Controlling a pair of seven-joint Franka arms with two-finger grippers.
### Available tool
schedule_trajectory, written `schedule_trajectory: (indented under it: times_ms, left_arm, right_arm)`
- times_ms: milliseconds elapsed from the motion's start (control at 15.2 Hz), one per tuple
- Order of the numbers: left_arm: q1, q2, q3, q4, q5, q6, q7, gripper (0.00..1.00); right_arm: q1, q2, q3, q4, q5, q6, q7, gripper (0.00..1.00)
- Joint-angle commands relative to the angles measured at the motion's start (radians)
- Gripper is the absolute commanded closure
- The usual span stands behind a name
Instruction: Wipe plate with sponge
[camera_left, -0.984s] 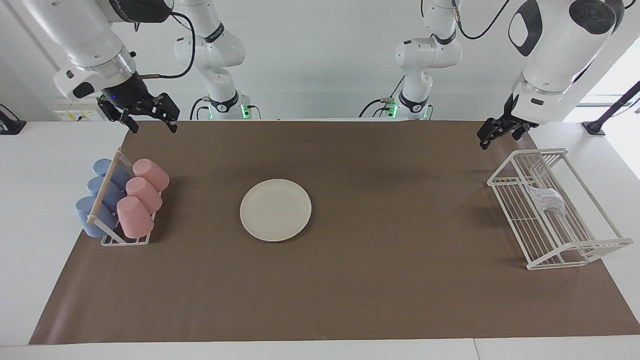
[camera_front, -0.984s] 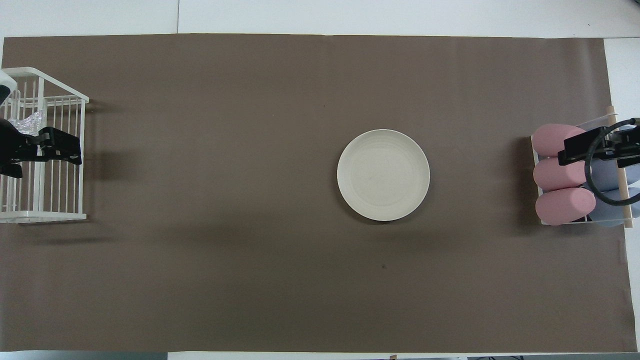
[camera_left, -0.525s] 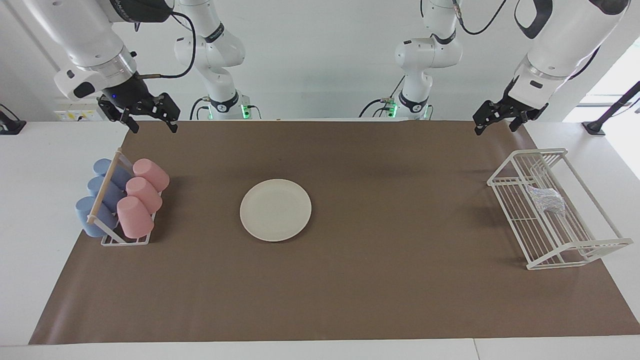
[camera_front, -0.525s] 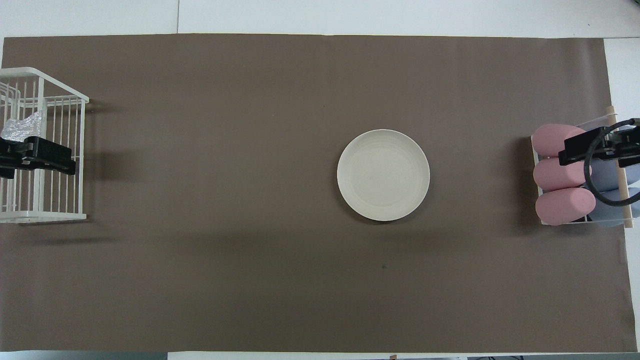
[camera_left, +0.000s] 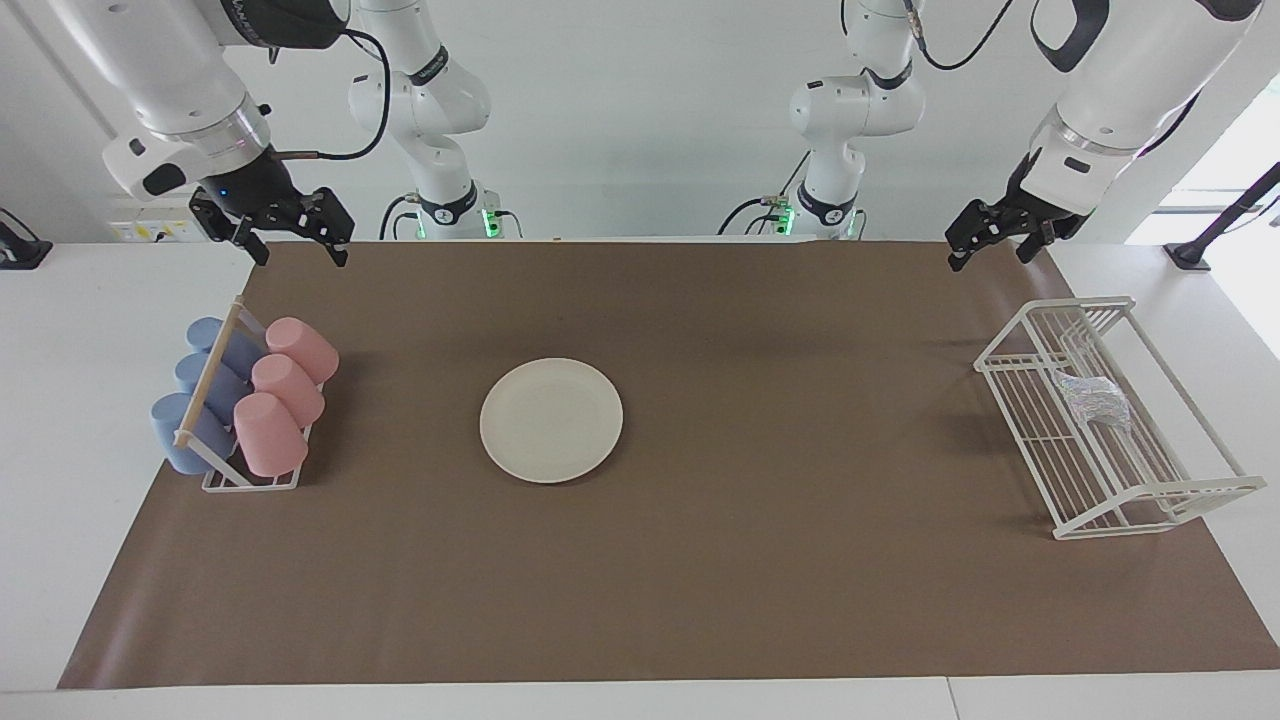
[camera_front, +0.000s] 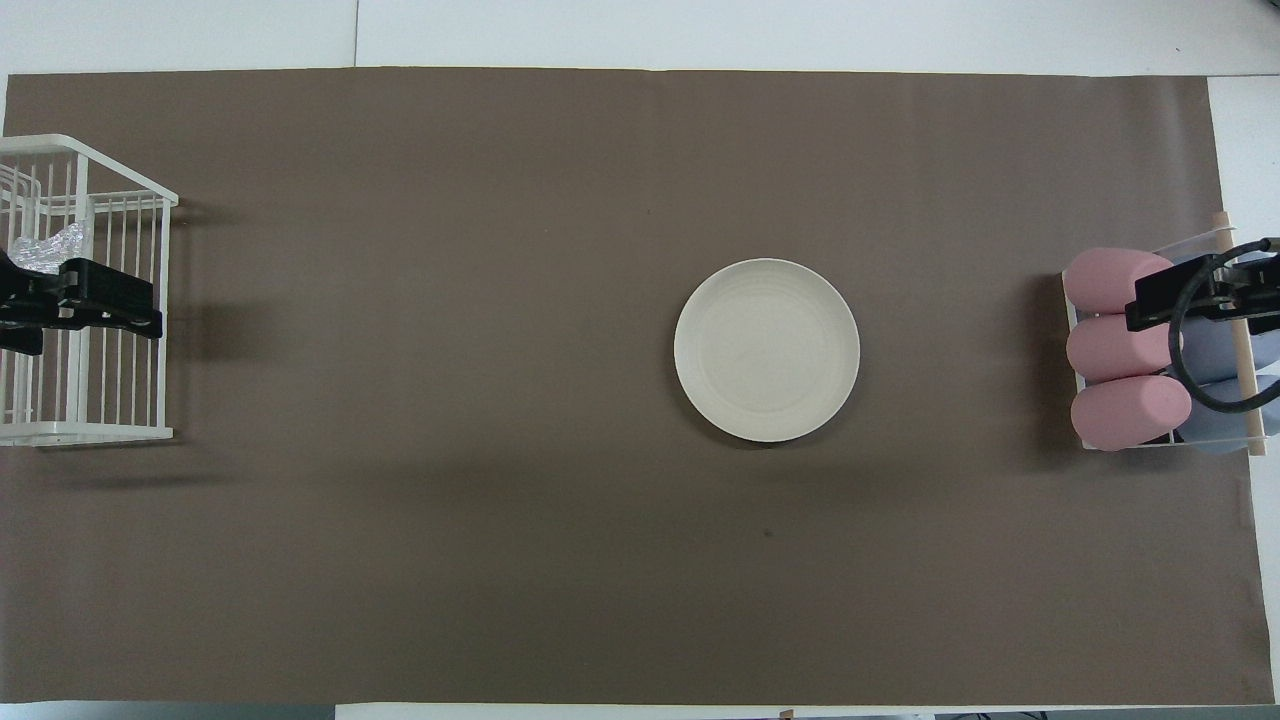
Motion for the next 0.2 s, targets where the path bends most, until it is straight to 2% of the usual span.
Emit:
schedule_trajectory:
  times_ms: [0,131]
  left_arm:
    - [0.006,-0.001,0.003,0.002,-0.017,0.012,-0.016,0.00]
    - [0.007,-0.005,0.003,-0.001,-0.014,0.012,-0.015,0.00]
  right_arm:
    - [-0.002,-0.004,0.007,0.001,-0.021,-0.002,0.008,0.00]
    - [-0.002,-0.004,0.009,0.001,-0.021,-0.002,0.008,0.00]
